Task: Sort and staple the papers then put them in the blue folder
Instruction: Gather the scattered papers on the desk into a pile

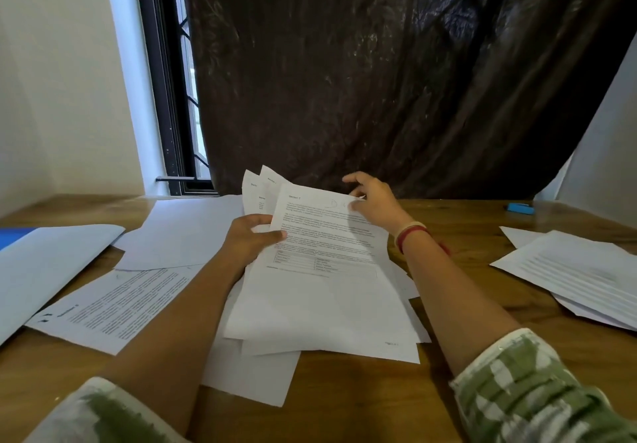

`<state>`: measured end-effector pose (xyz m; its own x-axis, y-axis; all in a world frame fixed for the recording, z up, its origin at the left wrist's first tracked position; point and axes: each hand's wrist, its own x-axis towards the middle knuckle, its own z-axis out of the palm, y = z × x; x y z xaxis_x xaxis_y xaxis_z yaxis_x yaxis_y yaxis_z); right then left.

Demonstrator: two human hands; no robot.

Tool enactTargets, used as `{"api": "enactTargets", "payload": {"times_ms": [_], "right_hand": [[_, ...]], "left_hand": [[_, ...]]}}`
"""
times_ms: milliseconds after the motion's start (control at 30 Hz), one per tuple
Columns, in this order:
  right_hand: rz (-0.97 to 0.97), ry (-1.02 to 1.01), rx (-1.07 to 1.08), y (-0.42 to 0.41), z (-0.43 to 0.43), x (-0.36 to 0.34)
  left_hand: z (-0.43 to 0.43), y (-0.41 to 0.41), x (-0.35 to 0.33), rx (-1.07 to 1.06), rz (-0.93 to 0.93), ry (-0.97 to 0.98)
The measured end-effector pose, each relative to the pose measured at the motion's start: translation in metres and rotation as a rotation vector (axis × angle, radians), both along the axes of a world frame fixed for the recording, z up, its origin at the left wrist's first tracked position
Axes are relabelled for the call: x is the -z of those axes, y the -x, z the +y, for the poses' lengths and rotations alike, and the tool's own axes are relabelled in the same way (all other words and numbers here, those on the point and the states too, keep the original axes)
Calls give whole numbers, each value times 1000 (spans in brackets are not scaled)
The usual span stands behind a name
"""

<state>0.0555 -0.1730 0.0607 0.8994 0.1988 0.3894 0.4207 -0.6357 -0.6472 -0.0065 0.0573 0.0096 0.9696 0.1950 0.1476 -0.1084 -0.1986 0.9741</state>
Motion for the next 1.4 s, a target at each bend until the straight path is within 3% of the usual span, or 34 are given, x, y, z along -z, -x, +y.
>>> {"api": "enactTargets", "payload": {"times_ms": [133, 233, 367, 467, 567, 633, 833, 900, 967, 1100, 1200, 1267, 1333, 1400], "right_hand": [[-107, -140, 94, 9, -3, -3], [-192, 41, 354, 20, -34, -8], [145, 538, 751, 35, -97, 12], [433, 535, 851, 50, -135, 27], [612, 251, 806, 65, -152, 28], [651, 175, 728, 70, -150, 26], [342, 661, 673, 63, -109, 26], [229, 696, 669, 60, -97, 31], [194, 564, 596, 53, -89, 38], [187, 101, 267, 49, -84, 37], [0, 56, 361, 52, -101, 14], [140, 270, 453, 55, -124, 5], [468, 481, 508, 63, -144, 5], [646, 539, 539, 68, -152, 9]], "left_hand": [[-4, 3, -5, 1, -39, -15], [-11, 3, -10, 24, -71, 64], [-22, 5, -13, 85, -76, 192], [-30, 6, -10, 123, -65, 228], [-35, 4, -7, 118, -31, 184], [-35, 5, -6, 95, -20, 152], [-24, 3, -6, 51, -34, 215], [-20, 1, -4, 27, -29, 198], [-16, 1, -3, -14, -23, 191], [-10, -1, -1, -74, -30, 235], [-11, -1, -1, -82, -26, 249], [-11, -1, 0, -79, -25, 247], [-12, -1, 0, -81, -30, 240], [-12, 0, -1, -82, -31, 216]]}}
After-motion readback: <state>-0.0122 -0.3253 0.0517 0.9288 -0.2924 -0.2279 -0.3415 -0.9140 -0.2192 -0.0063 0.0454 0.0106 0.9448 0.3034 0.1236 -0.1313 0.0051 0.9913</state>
